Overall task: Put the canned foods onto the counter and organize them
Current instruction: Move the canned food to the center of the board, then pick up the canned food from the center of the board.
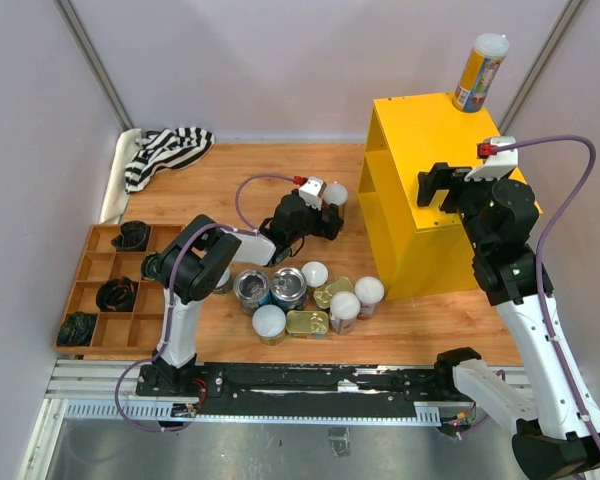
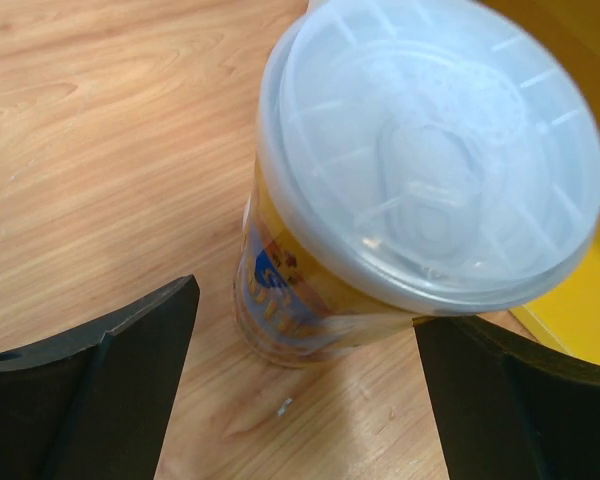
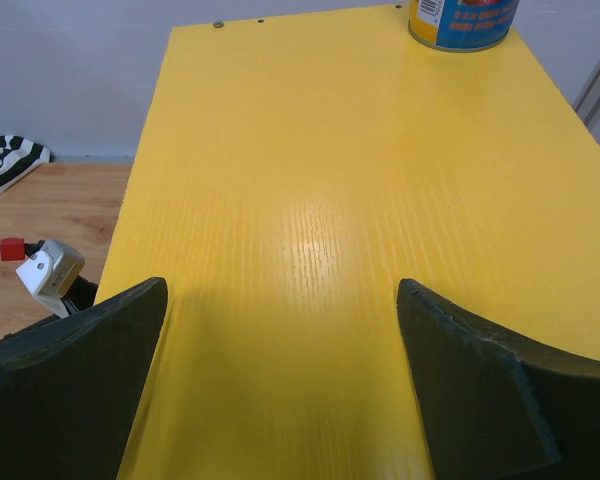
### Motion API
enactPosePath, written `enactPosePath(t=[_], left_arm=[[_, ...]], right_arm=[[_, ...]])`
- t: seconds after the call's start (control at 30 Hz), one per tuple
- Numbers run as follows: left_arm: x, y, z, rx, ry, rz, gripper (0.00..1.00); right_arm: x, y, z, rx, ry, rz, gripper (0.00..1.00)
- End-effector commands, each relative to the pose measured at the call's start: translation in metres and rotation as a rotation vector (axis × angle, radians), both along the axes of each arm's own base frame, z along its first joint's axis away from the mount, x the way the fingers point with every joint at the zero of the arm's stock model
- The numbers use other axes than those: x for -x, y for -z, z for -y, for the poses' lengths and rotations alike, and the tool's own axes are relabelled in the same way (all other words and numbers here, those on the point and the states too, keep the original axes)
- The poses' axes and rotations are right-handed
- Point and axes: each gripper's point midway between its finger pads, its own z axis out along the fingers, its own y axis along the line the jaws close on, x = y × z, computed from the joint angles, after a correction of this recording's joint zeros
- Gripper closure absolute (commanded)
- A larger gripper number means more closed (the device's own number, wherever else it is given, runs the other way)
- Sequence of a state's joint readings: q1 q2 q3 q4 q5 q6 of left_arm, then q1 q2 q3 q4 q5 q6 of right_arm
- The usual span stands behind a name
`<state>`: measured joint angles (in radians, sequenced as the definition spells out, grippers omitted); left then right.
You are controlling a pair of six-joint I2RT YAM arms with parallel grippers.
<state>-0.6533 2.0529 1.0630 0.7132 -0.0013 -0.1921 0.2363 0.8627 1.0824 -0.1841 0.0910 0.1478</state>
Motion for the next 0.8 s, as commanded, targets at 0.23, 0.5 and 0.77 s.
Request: enactPosePath(t=[0.23, 0.5, 0.77], left_arm=[[-0.015, -0.041, 0.023, 0.074, 0.026, 0.100, 0.09], [-0.020, -0.040, 0.031, 0.051, 0.032, 0.093, 0.12], [-0.018, -0.019, 0.044, -0.030, 0.121, 0.023, 0.98]], right_arm=[[0.002, 0.005, 0.000, 0.018, 0.003, -0.005, 0.02], [0.003, 0.005, 0.007, 0.018, 0.041, -0.005, 0.02], [0.003, 0.005, 0.008, 0.020, 0.044, -0.007, 0.02]])
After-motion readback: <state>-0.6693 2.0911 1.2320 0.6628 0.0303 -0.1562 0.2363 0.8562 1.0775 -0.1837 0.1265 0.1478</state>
